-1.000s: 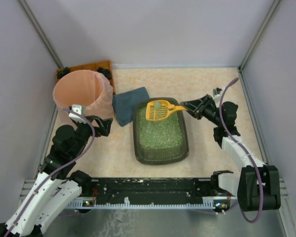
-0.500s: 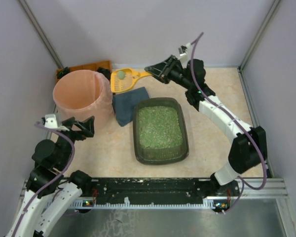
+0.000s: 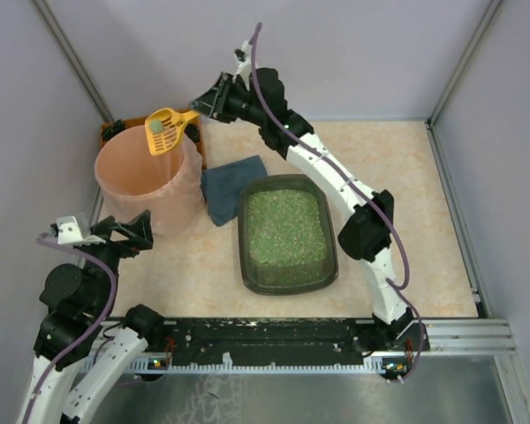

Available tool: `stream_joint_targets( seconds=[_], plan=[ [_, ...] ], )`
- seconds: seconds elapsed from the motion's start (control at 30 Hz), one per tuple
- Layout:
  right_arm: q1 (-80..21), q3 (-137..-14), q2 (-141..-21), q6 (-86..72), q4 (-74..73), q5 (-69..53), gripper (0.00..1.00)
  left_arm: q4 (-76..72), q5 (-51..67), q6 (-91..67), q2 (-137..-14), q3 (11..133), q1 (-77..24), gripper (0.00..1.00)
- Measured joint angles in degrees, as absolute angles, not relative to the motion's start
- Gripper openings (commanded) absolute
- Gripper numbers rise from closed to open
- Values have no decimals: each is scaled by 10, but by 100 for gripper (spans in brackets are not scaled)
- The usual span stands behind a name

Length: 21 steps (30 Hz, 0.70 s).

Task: Clean the litter box

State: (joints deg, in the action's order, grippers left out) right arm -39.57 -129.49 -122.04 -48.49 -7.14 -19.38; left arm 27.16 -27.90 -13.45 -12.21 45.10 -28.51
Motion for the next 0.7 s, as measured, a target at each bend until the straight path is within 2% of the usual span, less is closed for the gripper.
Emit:
stream_joint_targets(
  seconds=[0.1, 0.17, 0.43, 0.7],
  plan=[
    [-415, -1382, -1269, -423, -105, -187, 0, 276, -283, -135, -121, 451, -285, 98],
    [-426, -1398, -1279, -383, -116, -184, 0, 279, -284, -135, -121, 451, -285, 98],
    [-462, -1391, -1279, -227, -129, -164, 0, 286, -285, -135, -121, 451, -285, 98],
    [-472, -1387, -1273, -143, -129, -156, 0, 285, -278, -137, -121, 451, -285, 98]
  ],
)
